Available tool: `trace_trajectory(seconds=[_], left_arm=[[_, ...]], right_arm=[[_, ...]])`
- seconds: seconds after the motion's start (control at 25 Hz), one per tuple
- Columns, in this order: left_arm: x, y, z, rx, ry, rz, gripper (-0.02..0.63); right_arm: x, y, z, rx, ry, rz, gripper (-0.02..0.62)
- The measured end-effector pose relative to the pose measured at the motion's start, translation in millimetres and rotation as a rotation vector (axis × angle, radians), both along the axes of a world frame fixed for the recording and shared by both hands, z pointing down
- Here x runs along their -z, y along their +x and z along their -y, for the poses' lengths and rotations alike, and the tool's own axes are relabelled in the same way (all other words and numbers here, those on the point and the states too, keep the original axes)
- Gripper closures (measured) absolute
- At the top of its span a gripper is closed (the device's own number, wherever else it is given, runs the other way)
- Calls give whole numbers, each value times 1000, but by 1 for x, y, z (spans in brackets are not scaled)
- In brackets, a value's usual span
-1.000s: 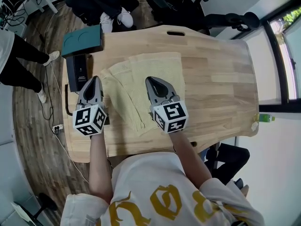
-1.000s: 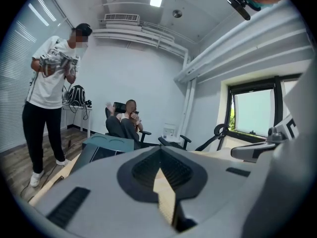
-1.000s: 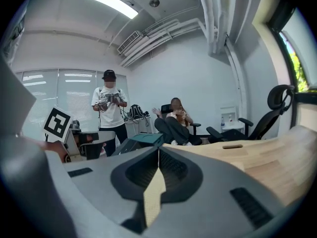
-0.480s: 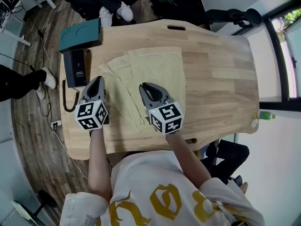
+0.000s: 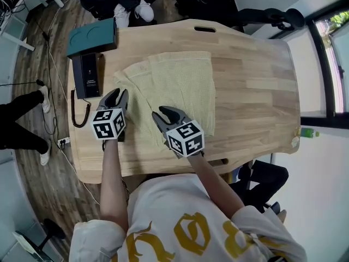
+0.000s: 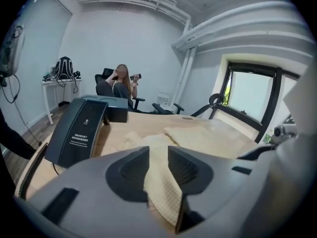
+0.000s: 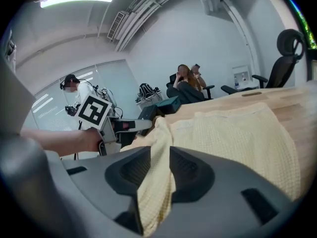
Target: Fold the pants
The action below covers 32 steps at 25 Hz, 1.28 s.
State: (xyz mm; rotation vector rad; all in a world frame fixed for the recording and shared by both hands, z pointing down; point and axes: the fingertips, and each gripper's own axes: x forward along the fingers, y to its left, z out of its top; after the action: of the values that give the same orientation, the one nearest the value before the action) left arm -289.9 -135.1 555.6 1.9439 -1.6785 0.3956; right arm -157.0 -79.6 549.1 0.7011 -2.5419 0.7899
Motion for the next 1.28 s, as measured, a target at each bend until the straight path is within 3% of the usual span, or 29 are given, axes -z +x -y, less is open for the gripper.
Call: trace_trajectory(seconds=[0.24, 0.56, 0.64, 0.72, 0.76, 0.84, 1.28], left_arm=[[-37, 8, 3, -53, -120, -13, 425], [-69, 11, 5, -83, -218, 56, 414], [-75, 6, 5, -63, -237, 85, 467], [-79, 0, 4, -37, -251, 114, 590], [-79, -1, 4, -32, -252, 117, 595], [-77, 0, 5, -27, -240, 103, 595], [-20, 1, 20, 14, -74, 7, 597]], right_arm=[[-29, -2, -21, 64, -71, -55, 437], [-59, -5, -38, 128, -134, -154, 407], [-66, -5, -42, 140, -141, -191, 415], [-71, -5, -45, 152, -131, -227, 497], [-72, -5, -45, 151, -119, -241, 543], [-72, -5, -43, 144, -97, -251, 575], [-43, -3, -36, 101, -44, -201, 584]])
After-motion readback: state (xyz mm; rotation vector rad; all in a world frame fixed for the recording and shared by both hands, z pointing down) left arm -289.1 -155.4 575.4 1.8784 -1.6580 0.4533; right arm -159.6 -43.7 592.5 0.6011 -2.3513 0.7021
